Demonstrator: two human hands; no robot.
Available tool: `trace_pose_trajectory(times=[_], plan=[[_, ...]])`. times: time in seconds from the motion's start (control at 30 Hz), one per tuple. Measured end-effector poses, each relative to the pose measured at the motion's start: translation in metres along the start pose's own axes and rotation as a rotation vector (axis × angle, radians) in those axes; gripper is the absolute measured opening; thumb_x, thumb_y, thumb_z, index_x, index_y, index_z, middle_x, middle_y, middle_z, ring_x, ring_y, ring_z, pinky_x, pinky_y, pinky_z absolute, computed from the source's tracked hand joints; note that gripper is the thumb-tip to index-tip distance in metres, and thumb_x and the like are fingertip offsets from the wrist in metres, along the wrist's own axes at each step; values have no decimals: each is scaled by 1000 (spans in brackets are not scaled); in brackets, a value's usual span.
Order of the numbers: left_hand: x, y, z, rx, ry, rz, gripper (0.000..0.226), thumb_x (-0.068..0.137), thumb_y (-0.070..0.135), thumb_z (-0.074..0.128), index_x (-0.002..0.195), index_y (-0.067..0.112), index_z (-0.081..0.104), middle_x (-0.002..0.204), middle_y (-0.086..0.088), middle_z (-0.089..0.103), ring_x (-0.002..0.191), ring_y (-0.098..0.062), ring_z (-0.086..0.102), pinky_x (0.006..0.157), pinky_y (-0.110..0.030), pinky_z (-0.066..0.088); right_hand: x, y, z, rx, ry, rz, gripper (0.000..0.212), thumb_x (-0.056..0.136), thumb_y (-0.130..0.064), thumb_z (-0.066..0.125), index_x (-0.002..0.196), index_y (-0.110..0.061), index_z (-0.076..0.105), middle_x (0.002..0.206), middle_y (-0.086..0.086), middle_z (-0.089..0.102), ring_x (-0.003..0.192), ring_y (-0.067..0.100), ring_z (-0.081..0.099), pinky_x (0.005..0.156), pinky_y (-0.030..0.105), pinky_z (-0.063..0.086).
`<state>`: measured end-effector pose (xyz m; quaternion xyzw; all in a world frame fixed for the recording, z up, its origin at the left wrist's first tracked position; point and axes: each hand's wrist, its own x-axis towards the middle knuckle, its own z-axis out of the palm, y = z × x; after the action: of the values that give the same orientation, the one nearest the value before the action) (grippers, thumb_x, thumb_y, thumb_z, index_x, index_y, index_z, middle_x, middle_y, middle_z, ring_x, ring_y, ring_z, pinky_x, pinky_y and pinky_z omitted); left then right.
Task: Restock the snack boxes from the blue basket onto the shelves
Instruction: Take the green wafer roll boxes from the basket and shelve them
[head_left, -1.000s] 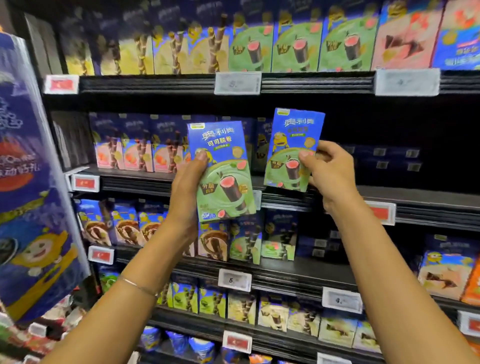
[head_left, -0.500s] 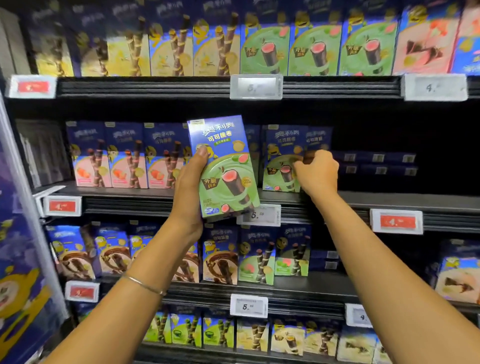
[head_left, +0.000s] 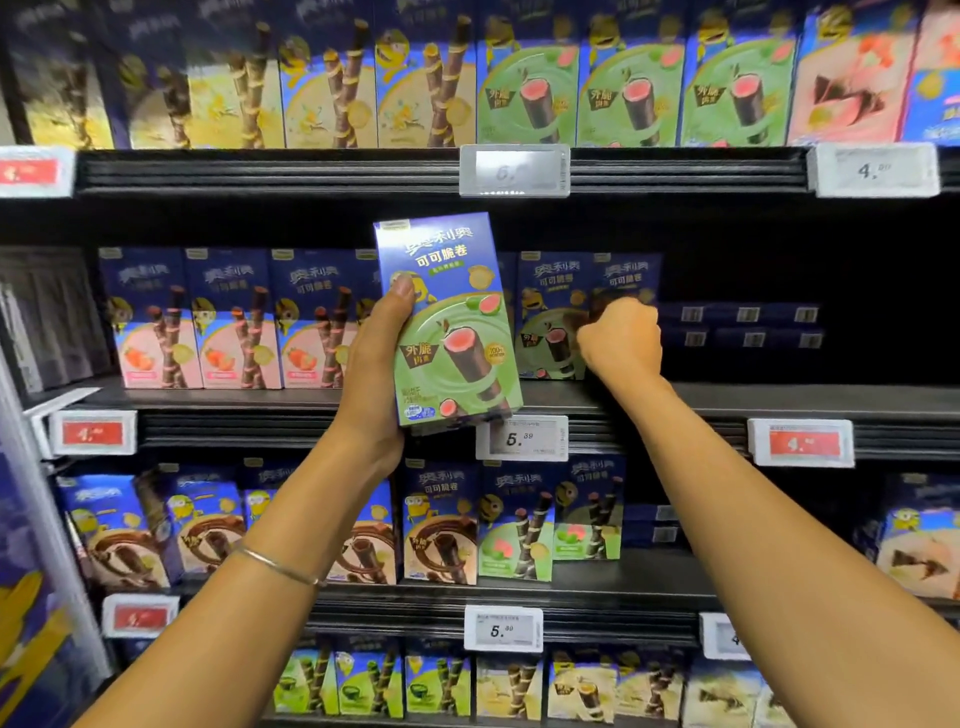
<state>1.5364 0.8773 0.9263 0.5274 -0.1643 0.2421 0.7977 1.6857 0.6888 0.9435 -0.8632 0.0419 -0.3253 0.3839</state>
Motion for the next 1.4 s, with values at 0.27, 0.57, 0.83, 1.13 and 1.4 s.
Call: trace_pose_trajectory(times=[0.27,0.57,0.83,1.13,1.4], plan=[[3,-3,-4,-10,-43,-2,36,100,48,53,101,32,85,115,-6,81,100,-23,79,79,-34,64,6,0,-4,-43,-75,-43,14,89,-7,59,94,5,63,115,30,61,101,46,62,72,37,43],[3,-4,-3,-7,-32,-23,34,95,48,57,103,27,82,113,-8,81,96,-25,80,75,-34,64,0,3,-12,59,-106,-64,28,86,-16,68,70,-13,45,92,12,56,78,29,56,65,34,45],[3,-7,5,45,-32,-9,34,96,49,57,98,30,85,114,-10,81,99,-27,79,79,-36,64,-57,-33,-59,744,-486,-187,33,95,-51,62,107,-22,71,100,-3,77,87,8,74,62,22,58],[0,-9,20,96,62,-47,76,89,65,62,141,10,61,131,-15,74,119,-39,72,106,-60,55,-89,-41,-81,759,-610,-256,23,93,-33,72,109,-16,73,101,1,78,92,18,76,74,46,65],[2,-15,28,268,184,-50,62,106,58,45,138,8,61,121,-8,79,105,-27,79,86,-46,66,-86,-27,-90,854,-571,-228,23,97,-24,68,115,-11,73,101,3,79,89,16,77,63,23,58]])
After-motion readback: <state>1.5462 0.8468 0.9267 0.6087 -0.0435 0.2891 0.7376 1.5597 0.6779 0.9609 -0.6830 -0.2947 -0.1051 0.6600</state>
